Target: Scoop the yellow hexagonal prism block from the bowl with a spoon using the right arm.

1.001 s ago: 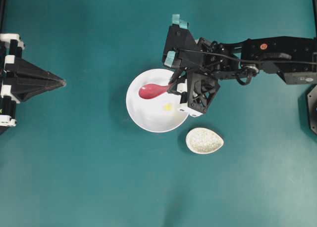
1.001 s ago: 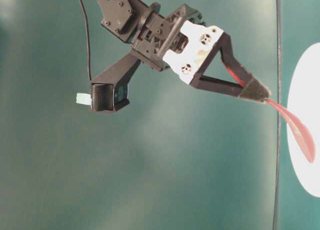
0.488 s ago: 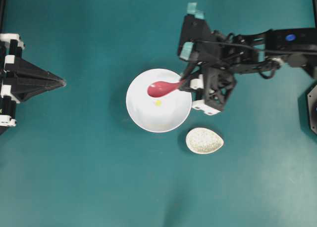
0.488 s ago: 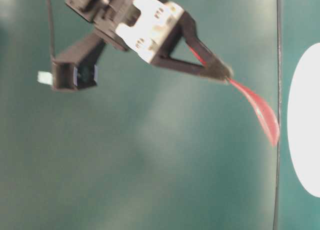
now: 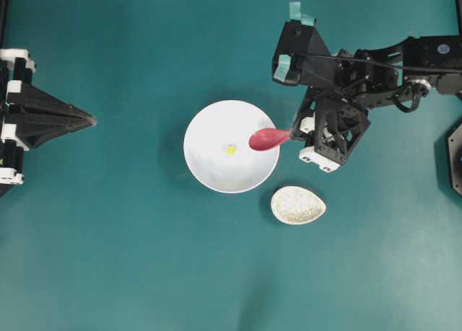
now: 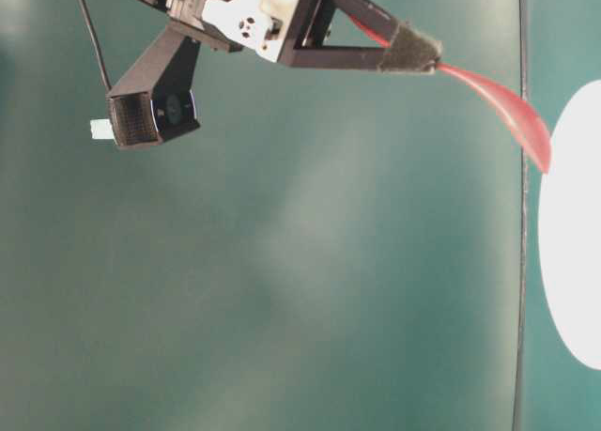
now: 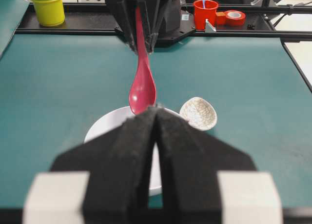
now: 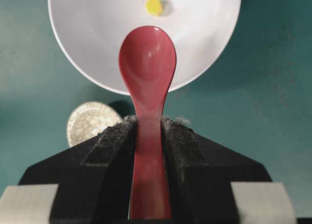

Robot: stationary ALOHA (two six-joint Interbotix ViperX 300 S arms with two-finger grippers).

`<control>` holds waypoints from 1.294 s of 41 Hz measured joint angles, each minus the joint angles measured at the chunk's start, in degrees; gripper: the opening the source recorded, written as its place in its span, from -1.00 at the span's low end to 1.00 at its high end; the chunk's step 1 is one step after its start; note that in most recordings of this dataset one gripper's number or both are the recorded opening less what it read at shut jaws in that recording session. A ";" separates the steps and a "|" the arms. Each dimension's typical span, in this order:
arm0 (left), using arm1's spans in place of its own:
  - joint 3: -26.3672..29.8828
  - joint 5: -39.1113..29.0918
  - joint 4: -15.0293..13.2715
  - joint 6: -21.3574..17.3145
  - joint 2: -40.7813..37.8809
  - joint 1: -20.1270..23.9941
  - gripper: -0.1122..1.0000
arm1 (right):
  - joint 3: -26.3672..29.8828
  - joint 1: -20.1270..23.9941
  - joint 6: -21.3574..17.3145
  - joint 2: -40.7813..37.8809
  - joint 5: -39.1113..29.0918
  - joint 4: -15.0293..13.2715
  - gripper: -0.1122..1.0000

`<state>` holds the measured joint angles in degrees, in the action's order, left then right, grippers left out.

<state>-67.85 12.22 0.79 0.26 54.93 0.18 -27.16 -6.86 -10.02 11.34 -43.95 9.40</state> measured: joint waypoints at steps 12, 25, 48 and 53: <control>0.00 0.00 -0.09 0.00 0.00 -0.09 -0.82 | 3.60 0.18 0.00 -3.96 -4.39 0.44 -0.40; 0.00 -0.09 0.00 0.00 -0.09 -0.09 -0.82 | 6.77 0.70 0.00 -9.40 -6.94 0.53 -0.40; 0.00 0.00 -0.09 0.00 -0.09 -0.09 -0.82 | 7.12 0.97 0.53 -13.97 -3.69 0.44 -0.40; 0.00 0.00 -0.09 0.00 0.00 -0.09 -0.82 | 7.12 1.14 0.70 -15.12 -2.29 0.53 -0.40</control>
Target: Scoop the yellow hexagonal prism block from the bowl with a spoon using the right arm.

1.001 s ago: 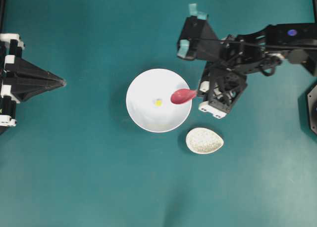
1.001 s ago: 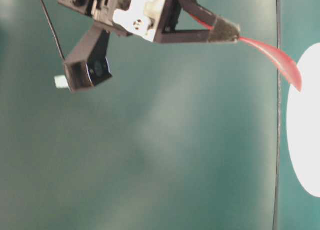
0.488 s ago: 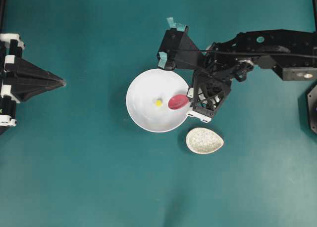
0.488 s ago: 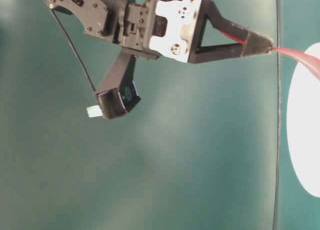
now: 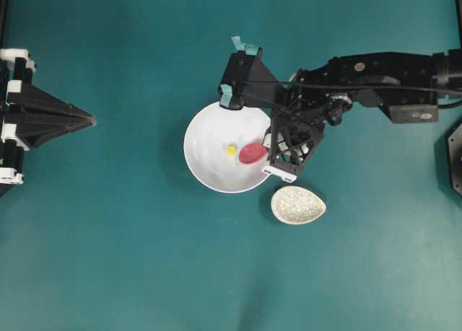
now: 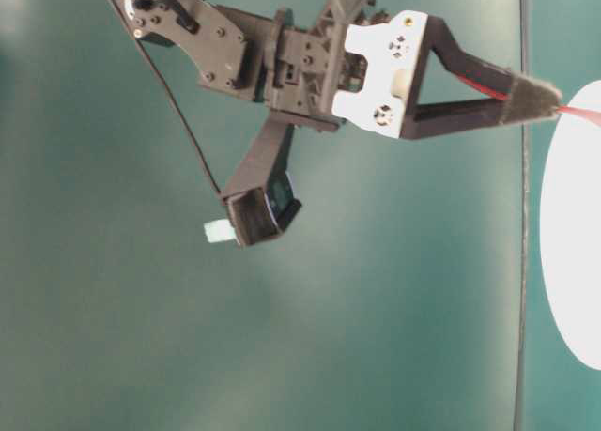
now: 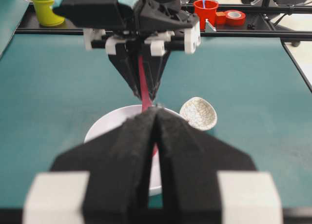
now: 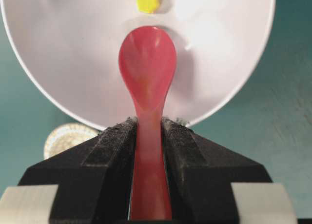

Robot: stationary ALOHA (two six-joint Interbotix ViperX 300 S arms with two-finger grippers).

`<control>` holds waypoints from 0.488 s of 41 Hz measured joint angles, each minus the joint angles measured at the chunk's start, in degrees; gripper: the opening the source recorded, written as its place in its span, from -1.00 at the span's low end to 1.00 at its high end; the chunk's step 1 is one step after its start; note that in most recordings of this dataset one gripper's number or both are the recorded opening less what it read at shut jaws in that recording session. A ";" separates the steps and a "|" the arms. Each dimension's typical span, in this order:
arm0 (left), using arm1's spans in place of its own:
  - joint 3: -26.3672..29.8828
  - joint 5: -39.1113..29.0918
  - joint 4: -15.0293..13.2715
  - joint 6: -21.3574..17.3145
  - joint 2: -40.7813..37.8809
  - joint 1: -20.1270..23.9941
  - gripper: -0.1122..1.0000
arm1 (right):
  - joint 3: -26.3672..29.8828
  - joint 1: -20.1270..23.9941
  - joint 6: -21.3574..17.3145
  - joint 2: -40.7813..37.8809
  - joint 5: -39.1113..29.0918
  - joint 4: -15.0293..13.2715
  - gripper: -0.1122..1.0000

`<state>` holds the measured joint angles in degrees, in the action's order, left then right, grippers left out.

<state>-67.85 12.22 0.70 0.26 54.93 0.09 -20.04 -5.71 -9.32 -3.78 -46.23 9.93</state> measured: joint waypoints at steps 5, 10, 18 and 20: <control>0.00 0.00 0.00 0.00 0.00 0.00 -0.82 | 0.00 0.18 -0.09 -0.88 1.23 0.00 -0.40; 0.00 0.00 0.00 0.00 -0.09 0.00 -0.82 | 0.00 0.26 -0.09 -1.41 2.64 -0.09 -0.40; 0.00 0.00 0.00 0.00 0.00 -0.70 -0.82 | 0.00 0.26 0.09 -2.02 5.62 -0.09 -0.40; 0.00 0.00 0.00 0.00 0.00 -0.70 -0.82 | 0.00 0.26 0.09 -2.02 6.33 -0.09 -0.40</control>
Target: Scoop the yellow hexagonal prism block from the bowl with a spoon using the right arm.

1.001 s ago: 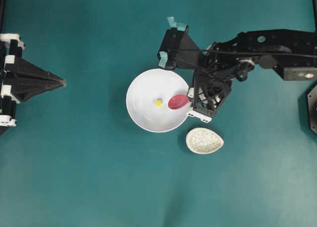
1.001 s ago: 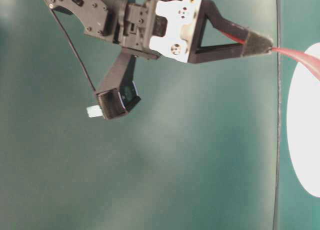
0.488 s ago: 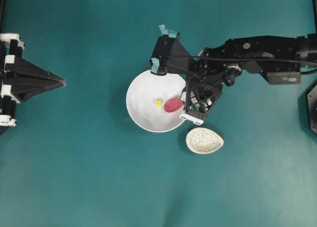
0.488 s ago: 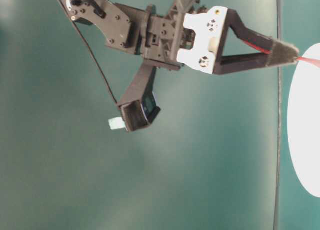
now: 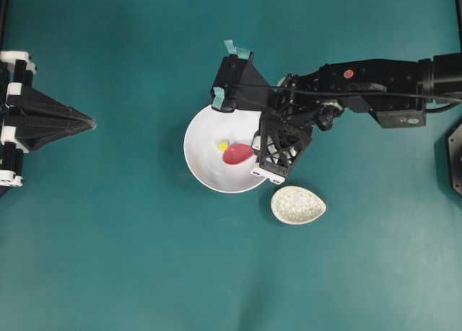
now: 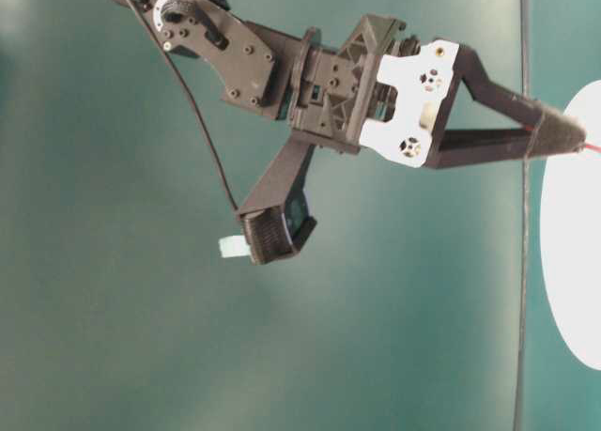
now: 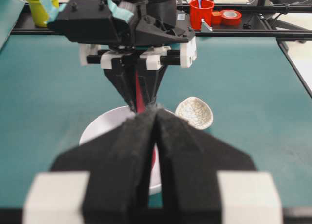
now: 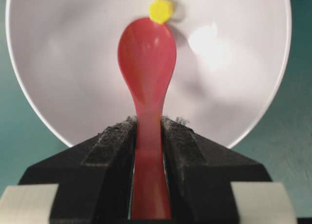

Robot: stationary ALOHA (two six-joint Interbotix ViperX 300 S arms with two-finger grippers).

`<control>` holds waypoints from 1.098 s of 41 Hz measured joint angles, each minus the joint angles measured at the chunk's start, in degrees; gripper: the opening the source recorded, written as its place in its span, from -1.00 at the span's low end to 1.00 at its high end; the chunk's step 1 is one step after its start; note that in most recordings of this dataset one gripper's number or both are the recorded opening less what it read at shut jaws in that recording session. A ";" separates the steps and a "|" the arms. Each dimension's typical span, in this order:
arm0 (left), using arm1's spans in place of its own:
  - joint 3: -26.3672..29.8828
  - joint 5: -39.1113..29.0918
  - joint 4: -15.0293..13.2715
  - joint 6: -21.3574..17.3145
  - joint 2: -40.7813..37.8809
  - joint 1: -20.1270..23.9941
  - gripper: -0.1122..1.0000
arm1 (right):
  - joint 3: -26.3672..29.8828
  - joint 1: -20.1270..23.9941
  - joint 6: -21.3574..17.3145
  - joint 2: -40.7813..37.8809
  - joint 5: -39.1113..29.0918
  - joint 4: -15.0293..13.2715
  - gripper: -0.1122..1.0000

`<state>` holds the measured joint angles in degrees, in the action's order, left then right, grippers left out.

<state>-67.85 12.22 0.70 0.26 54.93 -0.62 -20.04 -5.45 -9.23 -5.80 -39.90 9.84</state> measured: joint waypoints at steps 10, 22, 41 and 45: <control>0.00 0.00 0.00 0.00 -0.09 -0.09 -0.82 | 0.00 0.00 0.09 -0.44 2.37 0.00 -0.40; 0.00 0.00 0.00 0.00 0.00 -0.09 -0.82 | -0.97 0.00 0.09 -0.53 6.94 -0.35 -0.40; 0.09 0.00 0.00 0.00 0.00 -0.09 -0.82 | -1.76 0.09 0.09 -0.53 12.30 -1.32 -0.40; 0.00 0.00 0.00 0.00 0.00 -0.09 -0.82 | -1.76 0.09 0.09 0.35 12.30 -1.58 -0.40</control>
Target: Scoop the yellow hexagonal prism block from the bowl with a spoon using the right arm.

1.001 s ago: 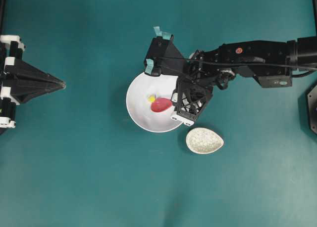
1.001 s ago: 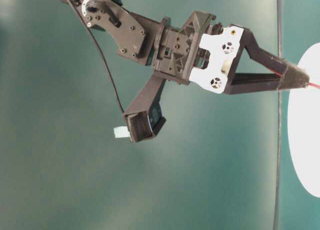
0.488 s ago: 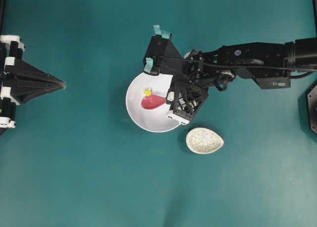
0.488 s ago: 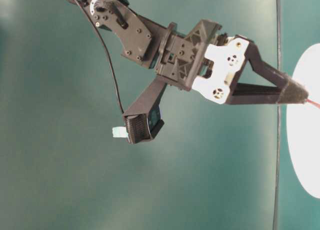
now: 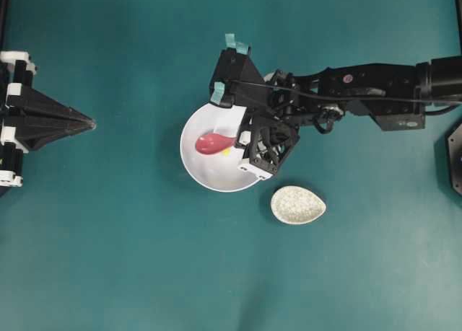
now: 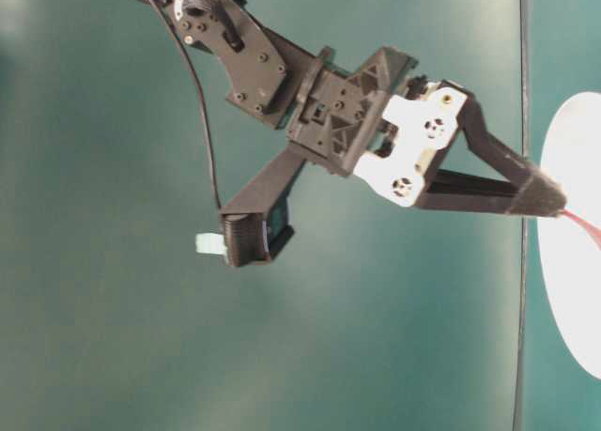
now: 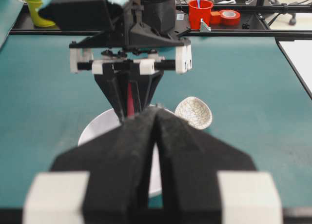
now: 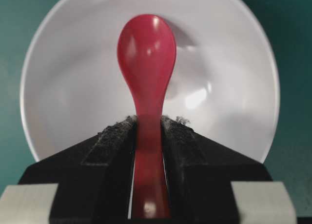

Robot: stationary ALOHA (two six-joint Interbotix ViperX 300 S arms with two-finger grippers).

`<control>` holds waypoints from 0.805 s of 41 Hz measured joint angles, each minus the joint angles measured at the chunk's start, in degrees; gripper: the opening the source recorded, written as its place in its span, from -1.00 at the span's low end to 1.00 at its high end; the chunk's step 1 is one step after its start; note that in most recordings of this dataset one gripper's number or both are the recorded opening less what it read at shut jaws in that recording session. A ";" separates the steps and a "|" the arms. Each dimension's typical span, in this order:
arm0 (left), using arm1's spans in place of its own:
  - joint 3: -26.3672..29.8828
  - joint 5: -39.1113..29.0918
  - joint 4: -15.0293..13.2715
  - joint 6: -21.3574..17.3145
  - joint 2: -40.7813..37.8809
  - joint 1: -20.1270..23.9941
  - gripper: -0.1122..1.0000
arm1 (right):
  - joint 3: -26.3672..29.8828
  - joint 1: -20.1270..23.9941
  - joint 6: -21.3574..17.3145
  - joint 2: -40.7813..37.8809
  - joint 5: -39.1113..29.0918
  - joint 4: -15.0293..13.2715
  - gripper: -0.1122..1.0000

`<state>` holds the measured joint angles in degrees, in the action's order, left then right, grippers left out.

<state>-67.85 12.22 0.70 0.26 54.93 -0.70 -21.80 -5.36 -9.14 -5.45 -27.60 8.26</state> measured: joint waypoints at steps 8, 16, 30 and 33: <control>0.00 0.00 0.00 0.00 0.00 0.00 -0.82 | 0.00 0.00 -0.09 2.99 -1.41 -0.35 -0.40; 0.00 0.00 0.09 0.00 0.00 0.00 -0.82 | 0.00 0.00 -0.18 6.86 -6.06 -0.70 -0.40; 0.00 -0.09 0.00 0.00 0.00 0.00 -0.82 | -0.70 0.00 -0.62 9.76 -14.85 -0.70 -0.40; 0.00 0.00 0.00 0.00 0.00 0.00 -0.82 | -0.70 0.00 -0.70 9.76 -16.61 -0.79 -0.40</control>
<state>-67.85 12.22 0.70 0.26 54.93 -0.70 -22.50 -5.36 -9.84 4.31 -44.21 7.47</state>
